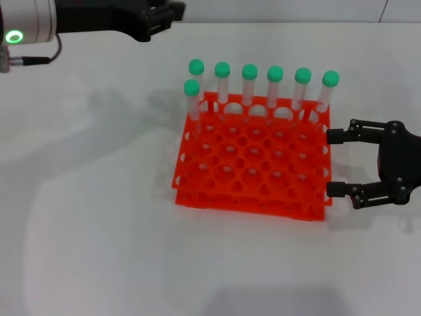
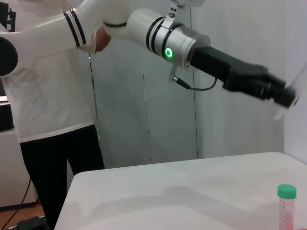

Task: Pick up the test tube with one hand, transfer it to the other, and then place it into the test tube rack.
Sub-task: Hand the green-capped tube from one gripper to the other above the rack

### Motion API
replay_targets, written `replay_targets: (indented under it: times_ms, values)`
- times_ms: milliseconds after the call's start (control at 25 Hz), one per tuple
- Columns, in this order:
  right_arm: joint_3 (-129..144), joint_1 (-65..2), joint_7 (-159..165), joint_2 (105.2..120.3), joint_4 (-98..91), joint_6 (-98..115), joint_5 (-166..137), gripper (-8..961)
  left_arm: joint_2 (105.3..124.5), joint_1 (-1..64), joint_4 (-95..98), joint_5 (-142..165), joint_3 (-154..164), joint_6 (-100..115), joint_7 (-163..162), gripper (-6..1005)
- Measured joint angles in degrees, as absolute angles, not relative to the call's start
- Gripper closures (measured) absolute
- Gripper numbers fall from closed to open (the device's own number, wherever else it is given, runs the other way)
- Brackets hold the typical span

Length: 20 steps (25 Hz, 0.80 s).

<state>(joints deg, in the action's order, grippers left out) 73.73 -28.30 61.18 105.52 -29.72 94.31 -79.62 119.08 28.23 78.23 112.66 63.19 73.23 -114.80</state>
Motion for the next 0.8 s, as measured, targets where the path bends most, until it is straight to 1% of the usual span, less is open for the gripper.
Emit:
replay_targets:
  times_ms: [80,160,200,280,320,360,560,800]
  values:
    - [73.55,-28.30,61.17,105.62,-29.72,94.32,-79.56,84,118.90,28.01,74.14,104.58,63.02,74.83,-108.01,795]
    - [73.13,-28.30,61.17,105.91,-29.71,94.36,-79.58,84,118.90,28.01,74.14,104.58,63.02,74.83,-108.01,794]
    - [72.94,-28.38,61.17,106.11,-29.73,94.38,-79.63,84,118.74,29.38,68.05,99.77,63.01,78.38,-101.10,793]
    - [72.84,-28.45,61.17,106.33,-30.13,94.41,-79.73,84,118.55,30.83,64.33,99.72,63.06,80.89,-97.59,793]
    - [72.83,-28.27,61.17,106.45,-30.86,94.47,-79.76,84,118.31,32.64,59.97,100.22,63.19,83.49,-93.85,792]
    - [72.83,-28.27,61.17,106.45,-30.86,94.47,-79.76,84,118.31,32.64,59.97,100.22,63.19,83.49,-93.85,792]
    - [70.81,-27.66,61.19,106.52,-31.44,94.70,-79.86,85,117.77,36.74,50.97,102.83,63.17,87.07,-87.53,790]
    - [66.06,-27.94,64.01,106.45,-31.68,94.95,-79.92,85,117.42,37.68,48.11,103.44,63.04,86.57,-85.17,788]
